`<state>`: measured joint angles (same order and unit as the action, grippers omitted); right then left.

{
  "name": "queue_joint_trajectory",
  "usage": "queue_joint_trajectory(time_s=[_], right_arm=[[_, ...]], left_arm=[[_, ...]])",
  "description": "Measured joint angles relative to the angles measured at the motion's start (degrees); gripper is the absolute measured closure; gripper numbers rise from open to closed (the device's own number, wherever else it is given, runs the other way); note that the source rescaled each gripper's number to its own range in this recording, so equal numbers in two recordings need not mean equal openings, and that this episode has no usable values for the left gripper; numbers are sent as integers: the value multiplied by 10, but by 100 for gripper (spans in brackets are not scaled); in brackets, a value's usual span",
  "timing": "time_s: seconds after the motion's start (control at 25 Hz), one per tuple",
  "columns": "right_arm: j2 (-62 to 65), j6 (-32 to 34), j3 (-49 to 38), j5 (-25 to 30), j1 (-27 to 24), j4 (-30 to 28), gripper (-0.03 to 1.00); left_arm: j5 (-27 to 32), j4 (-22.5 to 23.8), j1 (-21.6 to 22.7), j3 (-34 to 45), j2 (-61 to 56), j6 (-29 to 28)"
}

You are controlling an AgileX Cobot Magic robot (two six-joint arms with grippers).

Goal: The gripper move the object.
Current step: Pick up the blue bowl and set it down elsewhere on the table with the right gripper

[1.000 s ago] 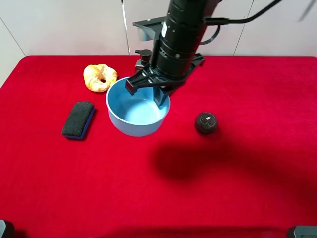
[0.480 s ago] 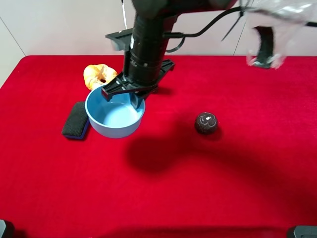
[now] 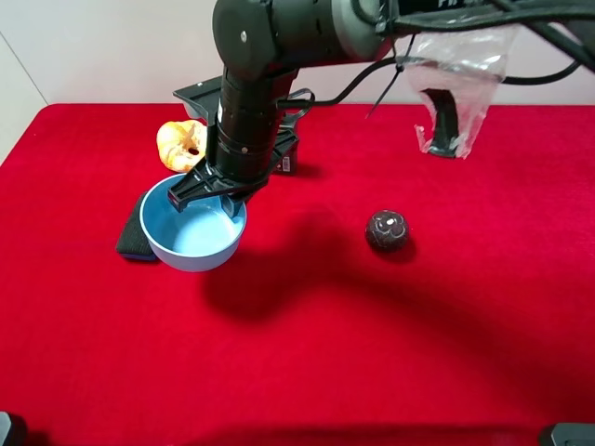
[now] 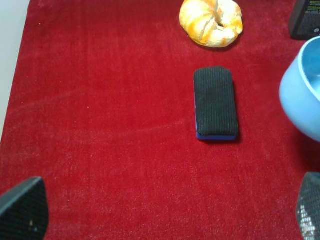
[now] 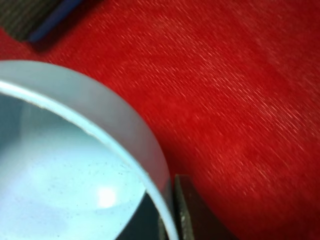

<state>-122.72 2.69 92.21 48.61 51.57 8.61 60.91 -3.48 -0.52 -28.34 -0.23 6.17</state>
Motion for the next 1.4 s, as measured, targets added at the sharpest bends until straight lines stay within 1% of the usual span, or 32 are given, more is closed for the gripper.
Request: queue_joint_trajectory(time_s=[0.24,0.4,0.76,1.12,1.24,1.28,1.32,1.36,1.4], right_arm=[[-19,1,0,-29,2,-15,97],[-33,6,0,-36,2,-31,97],[-46,13,0,-76,2,-42,97],[-64,17,0,-79,2,-47,97],[-64,17,0,-79,2,-47,90],[-64,17,0,-79,2,-47,90],[-64,17,0,-79,2,-47,85],[-64,17,0,-80,2,-47,75],[-64,17,0,-80,2,-47,67]], left_arm=[[0,0,0,0,0,0],[0,1,0,0,0,0],[0,1,0,0,0,0],[0,1,0,0,0,0],[0,1,0,0,0,0],[0,1,0,0,0,0],[0,1,0,0,0,0],[0,1,0,0,0,0],[0,1,0,0,0,0]])
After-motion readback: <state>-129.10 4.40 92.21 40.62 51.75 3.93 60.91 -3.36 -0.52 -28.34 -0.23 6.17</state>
